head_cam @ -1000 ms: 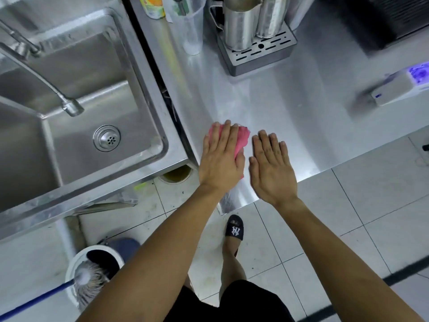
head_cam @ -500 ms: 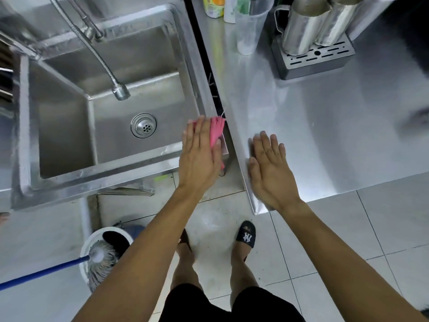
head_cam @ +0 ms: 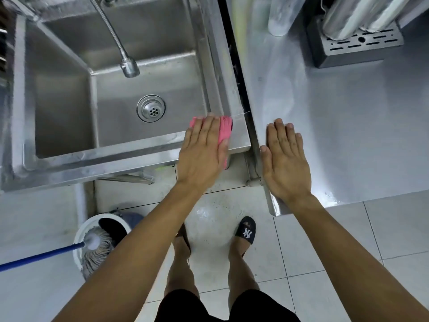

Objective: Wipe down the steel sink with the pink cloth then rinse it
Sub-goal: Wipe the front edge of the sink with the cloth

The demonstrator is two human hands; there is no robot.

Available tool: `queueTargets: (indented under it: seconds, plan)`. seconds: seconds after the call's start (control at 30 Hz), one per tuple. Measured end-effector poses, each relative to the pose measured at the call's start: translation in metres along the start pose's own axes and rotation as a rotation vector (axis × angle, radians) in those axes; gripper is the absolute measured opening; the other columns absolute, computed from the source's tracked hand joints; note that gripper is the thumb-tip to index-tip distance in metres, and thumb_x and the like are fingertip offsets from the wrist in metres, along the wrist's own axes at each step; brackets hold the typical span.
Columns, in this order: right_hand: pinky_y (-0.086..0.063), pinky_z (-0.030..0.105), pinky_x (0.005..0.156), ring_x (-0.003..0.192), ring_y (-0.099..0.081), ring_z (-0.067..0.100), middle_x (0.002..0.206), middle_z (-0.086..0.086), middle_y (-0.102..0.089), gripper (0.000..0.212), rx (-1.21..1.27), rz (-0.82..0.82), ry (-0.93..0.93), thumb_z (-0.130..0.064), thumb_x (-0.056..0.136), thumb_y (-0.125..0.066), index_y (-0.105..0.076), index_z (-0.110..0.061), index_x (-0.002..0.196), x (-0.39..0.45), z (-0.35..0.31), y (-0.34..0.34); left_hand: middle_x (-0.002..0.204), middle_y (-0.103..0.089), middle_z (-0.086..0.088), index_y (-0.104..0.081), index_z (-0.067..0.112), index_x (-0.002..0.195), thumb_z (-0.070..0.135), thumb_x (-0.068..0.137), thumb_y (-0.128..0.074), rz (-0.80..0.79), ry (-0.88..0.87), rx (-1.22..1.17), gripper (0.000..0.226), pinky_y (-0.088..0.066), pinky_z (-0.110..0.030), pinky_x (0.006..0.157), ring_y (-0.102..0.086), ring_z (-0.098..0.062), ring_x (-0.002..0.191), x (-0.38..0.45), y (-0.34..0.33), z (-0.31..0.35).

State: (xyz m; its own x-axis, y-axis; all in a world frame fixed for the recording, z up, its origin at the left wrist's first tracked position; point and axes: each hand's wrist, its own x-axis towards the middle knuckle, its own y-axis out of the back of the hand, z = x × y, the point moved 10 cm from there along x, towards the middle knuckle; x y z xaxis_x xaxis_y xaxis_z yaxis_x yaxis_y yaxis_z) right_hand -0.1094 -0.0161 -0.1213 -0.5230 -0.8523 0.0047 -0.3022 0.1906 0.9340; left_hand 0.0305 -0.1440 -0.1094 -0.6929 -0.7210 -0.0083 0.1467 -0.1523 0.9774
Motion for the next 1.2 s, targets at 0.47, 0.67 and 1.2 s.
queueTargets:
  seconds: [0.47, 0.67, 1.2]
  plan:
    - [0.001, 0.039, 0.131, 0.16, -0.003, 0.023, 0.173, 0.006, -0.013, 0.06, -0.042, 0.006, -0.026, -0.04, 0.111, -0.019, -0.019, -0.012, 0.164, 0.0, -0.002, 0.003, 0.168, -0.029, -0.014, -0.02, 0.01, 0.164, 0.05, 0.11, -0.012, -0.086, -0.022, 0.107, 0.067, -0.014, -0.047, 0.13, -0.022, -0.03, 0.157, -0.013, 0.002, -0.061]
    - [-0.001, 0.042, 0.131, 0.16, -0.006, 0.027, 0.172, 0.008, -0.016, 0.06, -0.049, 0.02, -0.053, -0.038, 0.109, -0.02, -0.022, -0.011, 0.163, 0.001, -0.006, 0.002, 0.169, -0.024, -0.016, -0.021, 0.006, 0.163, 0.042, 0.109, -0.016, -0.01, 0.236, 0.072, 0.065, -0.01, -0.049, 0.13, -0.018, -0.035, 0.158, -0.007, 0.007, -0.058]
    - [-0.009, 0.046, 0.13, 0.158, -0.017, 0.03, 0.168, 0.014, -0.027, 0.059, -0.143, -0.042, 0.336, -0.037, 0.111, -0.02, -0.032, -0.005, 0.159, 0.04, -0.127, -0.045, 0.16, -0.044, -0.014, -0.04, 0.006, 0.156, 0.041, 0.108, -0.028, 0.108, 0.096, 0.076, 0.061, -0.022, -0.047, 0.127, -0.035, -0.033, 0.152, -0.033, 0.025, -0.105]
